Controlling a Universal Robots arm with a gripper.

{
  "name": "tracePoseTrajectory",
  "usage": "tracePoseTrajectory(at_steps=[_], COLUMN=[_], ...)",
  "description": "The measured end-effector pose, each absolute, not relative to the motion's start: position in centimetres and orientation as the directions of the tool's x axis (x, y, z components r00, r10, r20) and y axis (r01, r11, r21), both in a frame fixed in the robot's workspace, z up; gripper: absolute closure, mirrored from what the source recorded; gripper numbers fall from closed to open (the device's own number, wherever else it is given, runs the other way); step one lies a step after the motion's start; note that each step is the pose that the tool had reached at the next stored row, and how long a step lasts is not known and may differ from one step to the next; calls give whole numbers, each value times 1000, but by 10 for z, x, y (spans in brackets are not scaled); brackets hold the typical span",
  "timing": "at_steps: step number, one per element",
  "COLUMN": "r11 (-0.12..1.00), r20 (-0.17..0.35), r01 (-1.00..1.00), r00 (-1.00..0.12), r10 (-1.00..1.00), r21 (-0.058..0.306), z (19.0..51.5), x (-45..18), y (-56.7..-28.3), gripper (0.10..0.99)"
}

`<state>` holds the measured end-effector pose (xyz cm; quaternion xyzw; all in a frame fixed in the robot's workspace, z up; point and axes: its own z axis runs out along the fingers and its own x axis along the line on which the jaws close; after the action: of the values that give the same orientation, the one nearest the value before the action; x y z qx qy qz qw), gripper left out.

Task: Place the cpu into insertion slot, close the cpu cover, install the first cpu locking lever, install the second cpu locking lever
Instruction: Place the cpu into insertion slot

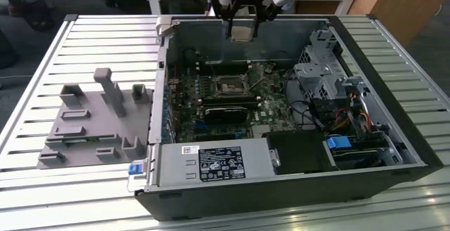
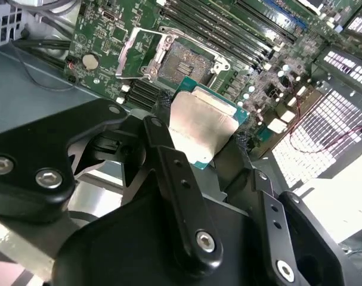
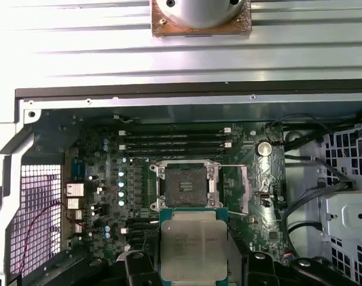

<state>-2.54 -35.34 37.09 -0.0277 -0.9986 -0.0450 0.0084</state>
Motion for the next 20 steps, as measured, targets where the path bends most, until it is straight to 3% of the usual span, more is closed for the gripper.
tracePoseTrajectory(at_steps=[20], r11=[928], r20=[19], r01=[363], r00=[-932], r10=[363], r21=[87], z=[370], x=[-25], y=[-353], gripper=[545])
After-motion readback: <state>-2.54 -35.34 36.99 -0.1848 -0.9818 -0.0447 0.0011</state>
